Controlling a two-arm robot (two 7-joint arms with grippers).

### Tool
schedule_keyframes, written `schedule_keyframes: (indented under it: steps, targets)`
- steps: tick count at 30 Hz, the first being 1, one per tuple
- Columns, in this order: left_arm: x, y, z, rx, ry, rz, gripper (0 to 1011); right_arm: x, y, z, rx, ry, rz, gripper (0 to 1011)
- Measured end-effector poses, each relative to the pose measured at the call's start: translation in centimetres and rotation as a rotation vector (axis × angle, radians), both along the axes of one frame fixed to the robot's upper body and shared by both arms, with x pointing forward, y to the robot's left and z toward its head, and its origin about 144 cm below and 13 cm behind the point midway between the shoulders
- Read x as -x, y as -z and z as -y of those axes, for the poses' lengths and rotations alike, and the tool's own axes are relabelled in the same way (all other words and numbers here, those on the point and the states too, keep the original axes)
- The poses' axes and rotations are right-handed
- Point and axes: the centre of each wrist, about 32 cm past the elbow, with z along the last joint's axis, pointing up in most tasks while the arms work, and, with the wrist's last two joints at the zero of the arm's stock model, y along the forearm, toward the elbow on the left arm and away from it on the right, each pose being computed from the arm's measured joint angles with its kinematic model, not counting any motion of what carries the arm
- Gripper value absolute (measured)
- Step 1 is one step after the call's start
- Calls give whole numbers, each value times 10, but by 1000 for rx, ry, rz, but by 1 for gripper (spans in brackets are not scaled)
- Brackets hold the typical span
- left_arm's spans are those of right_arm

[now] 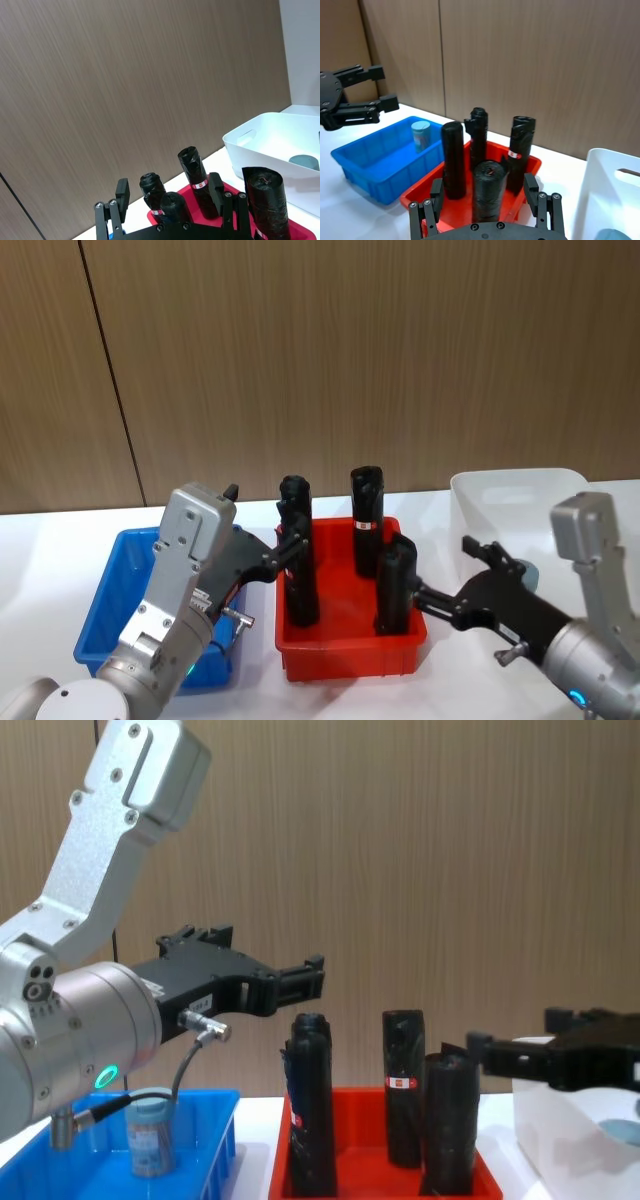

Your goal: Pick the cotton swabs from the blue box and place them into the white box.

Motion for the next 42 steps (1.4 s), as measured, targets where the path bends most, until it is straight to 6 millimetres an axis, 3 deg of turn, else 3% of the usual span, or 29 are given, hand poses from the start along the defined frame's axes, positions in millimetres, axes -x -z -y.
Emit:
schedule_keyframes:
  steps: [24, 42]
  targets:
    - [0, 0, 0, 0, 0, 0, 1004, -43, 18, -16, 43, -48, -77, 1002]
    - [0, 0, 0, 0, 0, 0, 1004, -60, 29, -19, 56, -31, -105, 1002]
